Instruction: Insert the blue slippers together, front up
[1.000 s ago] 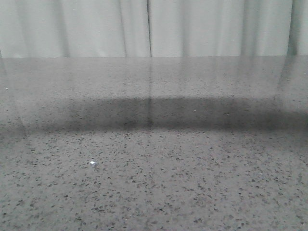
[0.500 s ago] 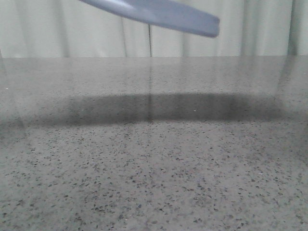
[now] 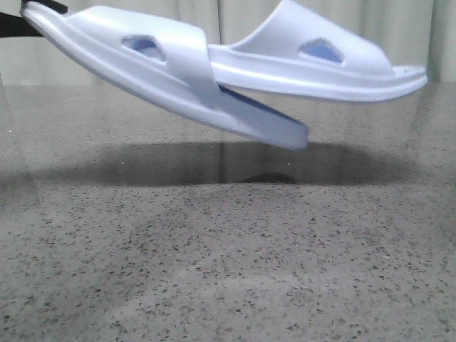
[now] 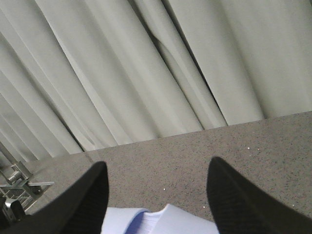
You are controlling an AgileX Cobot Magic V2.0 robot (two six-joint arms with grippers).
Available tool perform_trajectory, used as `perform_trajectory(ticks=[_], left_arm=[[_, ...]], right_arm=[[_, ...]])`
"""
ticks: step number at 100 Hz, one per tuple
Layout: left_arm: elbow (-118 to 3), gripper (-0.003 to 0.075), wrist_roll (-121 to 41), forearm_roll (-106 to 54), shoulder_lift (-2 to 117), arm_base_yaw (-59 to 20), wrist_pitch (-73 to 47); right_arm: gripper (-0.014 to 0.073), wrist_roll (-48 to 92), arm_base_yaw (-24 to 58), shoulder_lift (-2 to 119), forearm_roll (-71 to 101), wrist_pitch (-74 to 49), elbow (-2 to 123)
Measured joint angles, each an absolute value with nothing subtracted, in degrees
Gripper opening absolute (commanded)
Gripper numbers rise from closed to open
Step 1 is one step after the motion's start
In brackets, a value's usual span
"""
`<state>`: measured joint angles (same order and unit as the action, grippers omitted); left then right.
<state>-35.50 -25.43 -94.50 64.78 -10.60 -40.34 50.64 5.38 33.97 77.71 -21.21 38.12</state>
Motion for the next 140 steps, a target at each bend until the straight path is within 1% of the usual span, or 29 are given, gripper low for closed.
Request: perform_trajectory(ticks=[38,46,53,60,79,84,89,128,140], left_arm=[[-35.5,0.0018,-27.7,-94.0,72.5,-10.6,-41.2],[-35.5,0.0035,-29.1,-94.0,73.4,-10.6,-41.6],[-35.5,0.0081,-30.0,-94.0,74.0,-10.6,-41.6],[-35.5,0.0144,-31.2,-94.0,74.2,-10.6,-41.7],[-35.5,0.0374,-34.3,-94.1,74.2,-10.6,-41.9],[-35.5,0.0414,-35.5,-94.1,74.2,-10.7,-41.1],[-35.5,0.0438,-37.1,-94.1,74.2,-10.7,-40.0],[-35.6,0.0444,-52.6,-94.6,74.2,-10.7,-28.2],[-35.6,0.0444,-57.8,-94.7,74.1,-10.7,-23.2]], right_arm=[[0.0384,50.7,5.4,34.0,77.7,-21.6,38.1],[0.0384,50.7,5.4,34.0,77.7,-21.7,38.1],[0.0384,50.7,5.4,34.0,77.7,-21.8,38.1],[0.0384,50.7,5.4,34.0,77.7,-21.8,38.1],[0.0384,50.7,5.4,34.0,77.7,-22.5,38.1],[0.0384,50.7,5.4,34.0,77.7,-22.6,38.1],[0.0384,50.7,5.4,34.0,77.7,-22.8,38.1],[0.0384,50.7,5.4,34.0,77.7,-23.7,38.1],[0.0384,50.7,5.4,34.0,74.8,-23.3,38.1]])
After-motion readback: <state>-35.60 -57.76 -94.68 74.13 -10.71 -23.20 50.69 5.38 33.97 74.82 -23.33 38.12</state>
